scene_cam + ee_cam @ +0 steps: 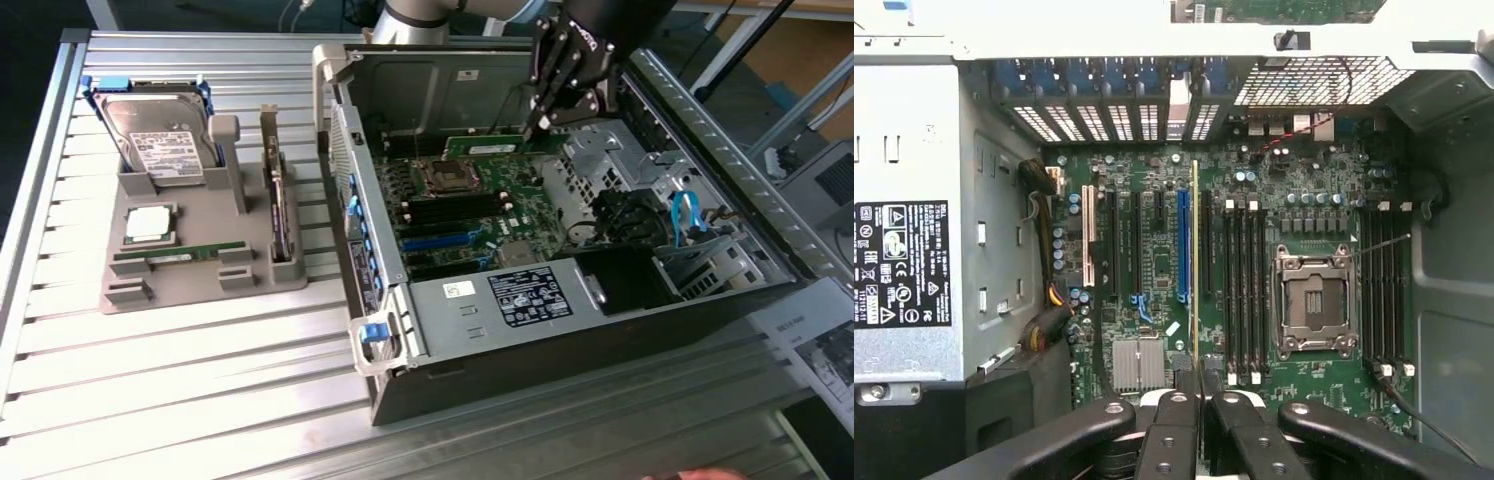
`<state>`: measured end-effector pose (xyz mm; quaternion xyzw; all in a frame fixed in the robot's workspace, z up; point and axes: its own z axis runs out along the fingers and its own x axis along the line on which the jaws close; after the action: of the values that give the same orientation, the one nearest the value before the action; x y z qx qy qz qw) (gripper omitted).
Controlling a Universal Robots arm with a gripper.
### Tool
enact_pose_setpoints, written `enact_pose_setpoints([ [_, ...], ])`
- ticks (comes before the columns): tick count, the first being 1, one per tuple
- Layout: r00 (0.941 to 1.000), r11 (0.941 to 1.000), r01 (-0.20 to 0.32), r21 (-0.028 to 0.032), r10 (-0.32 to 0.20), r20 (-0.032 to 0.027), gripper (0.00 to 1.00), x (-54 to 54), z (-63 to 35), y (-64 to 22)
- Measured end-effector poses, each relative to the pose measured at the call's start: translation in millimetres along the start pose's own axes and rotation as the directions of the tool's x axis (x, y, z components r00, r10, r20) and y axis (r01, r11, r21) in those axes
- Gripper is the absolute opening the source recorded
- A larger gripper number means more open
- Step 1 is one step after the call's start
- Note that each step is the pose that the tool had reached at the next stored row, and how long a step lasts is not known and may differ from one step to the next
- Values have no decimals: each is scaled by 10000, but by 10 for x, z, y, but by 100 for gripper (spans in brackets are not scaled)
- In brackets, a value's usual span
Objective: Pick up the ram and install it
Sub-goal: 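Pick up the ram and move it above insertion slot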
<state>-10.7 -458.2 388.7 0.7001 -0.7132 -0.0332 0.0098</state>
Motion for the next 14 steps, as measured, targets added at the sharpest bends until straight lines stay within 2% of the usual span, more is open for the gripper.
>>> enact_pose_setpoints([
  [14, 10000, 10000, 2, 0, -2, 0, 12, -272, 27, 6],
])
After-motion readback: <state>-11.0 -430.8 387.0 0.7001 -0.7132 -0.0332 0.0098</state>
